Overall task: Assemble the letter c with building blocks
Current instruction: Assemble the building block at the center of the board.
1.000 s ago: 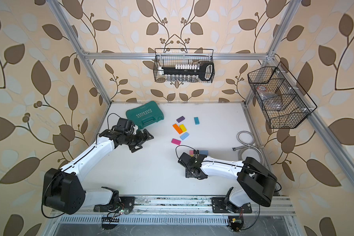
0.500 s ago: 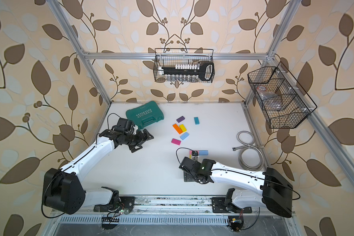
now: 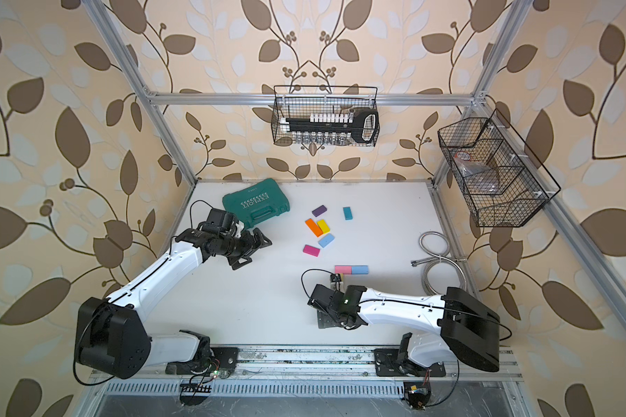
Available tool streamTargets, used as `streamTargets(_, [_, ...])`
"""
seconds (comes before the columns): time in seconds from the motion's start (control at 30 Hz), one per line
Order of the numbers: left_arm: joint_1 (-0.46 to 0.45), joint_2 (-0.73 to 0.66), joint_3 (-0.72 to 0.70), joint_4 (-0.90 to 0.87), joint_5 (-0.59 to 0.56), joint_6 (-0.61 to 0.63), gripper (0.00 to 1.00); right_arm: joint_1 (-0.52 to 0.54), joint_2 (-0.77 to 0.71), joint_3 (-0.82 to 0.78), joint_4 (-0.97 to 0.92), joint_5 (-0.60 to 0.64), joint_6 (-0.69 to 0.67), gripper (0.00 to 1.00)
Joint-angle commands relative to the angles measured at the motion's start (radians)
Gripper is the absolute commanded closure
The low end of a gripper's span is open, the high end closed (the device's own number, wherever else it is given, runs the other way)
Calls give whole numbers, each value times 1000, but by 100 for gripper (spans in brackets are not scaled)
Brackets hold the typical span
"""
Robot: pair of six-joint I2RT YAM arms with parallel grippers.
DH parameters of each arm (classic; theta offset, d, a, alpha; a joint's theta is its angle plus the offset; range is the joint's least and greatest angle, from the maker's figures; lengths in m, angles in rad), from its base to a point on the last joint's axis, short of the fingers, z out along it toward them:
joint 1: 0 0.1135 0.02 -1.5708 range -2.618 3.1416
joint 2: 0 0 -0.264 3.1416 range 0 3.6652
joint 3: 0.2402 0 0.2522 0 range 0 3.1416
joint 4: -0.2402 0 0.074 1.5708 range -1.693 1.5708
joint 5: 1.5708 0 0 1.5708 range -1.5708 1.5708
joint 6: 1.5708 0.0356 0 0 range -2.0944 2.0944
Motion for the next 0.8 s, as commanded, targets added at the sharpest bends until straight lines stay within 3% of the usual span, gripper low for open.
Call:
streamTargets(0.0, [-1,-28,9,-6,-6,-11,1,5,14,-5,23,-15,1,14])
streamTargets(0.77, [-6,-26,30,-6,-15,-27,1,-36,57,-29,59,-29,-37,14])
